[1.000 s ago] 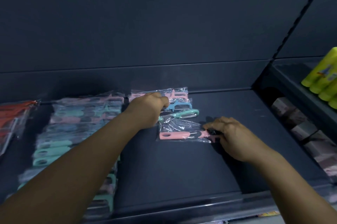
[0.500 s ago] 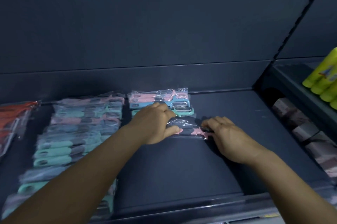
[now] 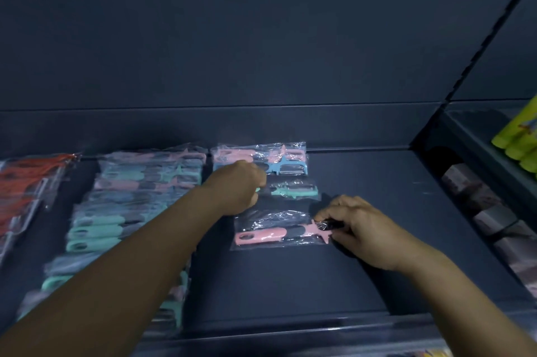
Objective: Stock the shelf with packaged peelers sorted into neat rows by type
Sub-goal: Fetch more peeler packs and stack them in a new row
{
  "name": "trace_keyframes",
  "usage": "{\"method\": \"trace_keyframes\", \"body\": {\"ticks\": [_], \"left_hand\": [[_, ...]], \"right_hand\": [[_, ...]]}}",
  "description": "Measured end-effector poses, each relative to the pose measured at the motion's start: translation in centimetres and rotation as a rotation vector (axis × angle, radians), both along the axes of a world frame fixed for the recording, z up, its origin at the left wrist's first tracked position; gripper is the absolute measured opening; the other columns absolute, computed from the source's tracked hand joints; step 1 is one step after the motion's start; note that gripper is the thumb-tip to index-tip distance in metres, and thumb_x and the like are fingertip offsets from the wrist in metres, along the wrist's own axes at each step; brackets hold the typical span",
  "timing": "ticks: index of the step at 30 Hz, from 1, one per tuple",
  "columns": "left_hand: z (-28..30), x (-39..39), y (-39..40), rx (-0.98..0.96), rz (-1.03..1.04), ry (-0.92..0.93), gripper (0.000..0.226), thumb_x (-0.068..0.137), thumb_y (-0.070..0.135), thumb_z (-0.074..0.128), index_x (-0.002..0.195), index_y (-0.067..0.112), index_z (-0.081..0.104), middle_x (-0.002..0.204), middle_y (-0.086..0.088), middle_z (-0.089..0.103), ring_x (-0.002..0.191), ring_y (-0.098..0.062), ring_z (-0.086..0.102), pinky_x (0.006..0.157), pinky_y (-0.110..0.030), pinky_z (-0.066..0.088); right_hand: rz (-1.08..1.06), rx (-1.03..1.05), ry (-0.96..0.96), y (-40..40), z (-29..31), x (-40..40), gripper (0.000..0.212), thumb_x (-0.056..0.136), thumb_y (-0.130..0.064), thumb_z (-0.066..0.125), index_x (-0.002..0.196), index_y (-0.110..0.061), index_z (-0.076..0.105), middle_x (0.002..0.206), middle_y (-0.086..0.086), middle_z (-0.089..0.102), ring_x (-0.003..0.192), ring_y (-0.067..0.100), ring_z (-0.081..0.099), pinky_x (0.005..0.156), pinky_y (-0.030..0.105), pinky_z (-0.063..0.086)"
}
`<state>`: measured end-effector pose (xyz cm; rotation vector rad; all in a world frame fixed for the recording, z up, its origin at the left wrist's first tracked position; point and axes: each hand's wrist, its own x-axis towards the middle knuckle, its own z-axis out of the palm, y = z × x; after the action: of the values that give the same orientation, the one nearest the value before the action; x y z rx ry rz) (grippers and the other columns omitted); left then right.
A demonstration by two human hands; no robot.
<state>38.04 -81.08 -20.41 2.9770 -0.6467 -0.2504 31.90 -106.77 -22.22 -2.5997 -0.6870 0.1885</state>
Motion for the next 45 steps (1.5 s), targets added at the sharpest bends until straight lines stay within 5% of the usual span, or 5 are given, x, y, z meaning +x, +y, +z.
{"method": "trace_keyframes", "body": {"ticks": [12,17,24,33,45], "left_hand": [[0.3,2.9,1.0,-0.116,0.066,0.009,0.014,0.088,0.011,0.05,0.092,0.015,0.064,0.1,-0.003,0.055,0.101,-0.021,0.052,0.089,-0.03,0.043],[0.6,2.3,0.5,-0.152,0.142,-0.185,0.029,0.089,0.013,0.055,0.117,0.014,0.054,0.112,-0.007,0.05,0.111,-0.025,0.044,0.094,-0.043,0.043],[2.7,-0.9,2.0,-0.235,0.033,-0.034,0.036,0.081,0.052,0.052,0.082,0.019,0.066,0.091,0.005,0.063,0.094,-0.015,0.054,0.087,-0.034,0.045],[0.3,-0.9,2.4,0.0,0.147,-0.197,0.031,0.095,0.028,0.049,0.123,0.018,0.054,0.122,-0.005,0.05,0.115,-0.026,0.05,0.09,-0.034,0.043],[-0.7,0.0,2.1,0.078,0.098,0.072,0.075,0.097,0.05,0.036,0.151,0.016,-0.004,0.159,-0.007,-0.013,0.147,-0.024,-0.012,0.117,-0.043,0.002]], "right_hand": [[-0.08,0.006,-0.136,0.7,-0.2,0.0,0.017,0.095,-0.021,0.049,0.104,-0.02,0.064,0.098,-0.001,0.066,0.093,0.022,0.058,0.083,0.034,0.048],[-0.18,0.051,-0.112,1.5,0.3,1.2,0.016,0.095,-0.018,0.05,0.102,-0.018,0.065,0.095,-0.002,0.068,0.09,0.02,0.06,0.077,0.024,0.042],[-0.256,0.14,-0.073,3.9,1.3,4.3,0.02,0.095,-0.02,0.049,0.103,-0.016,0.067,0.091,-0.003,0.061,0.086,0.019,0.056,0.072,0.019,0.035],[-0.444,0.204,-0.013,7.1,0.5,5.9,0.007,0.091,-0.022,0.057,0.095,-0.017,0.059,0.097,0.001,0.047,0.09,0.021,0.055,0.081,0.023,0.04],[-0.316,0.043,0.14,7.1,-0.2,5.9,0.078,0.093,-0.035,0.05,0.151,-0.012,0.003,0.16,0.004,0.004,0.147,0.016,0.005,0.12,0.032,0.011]]}}
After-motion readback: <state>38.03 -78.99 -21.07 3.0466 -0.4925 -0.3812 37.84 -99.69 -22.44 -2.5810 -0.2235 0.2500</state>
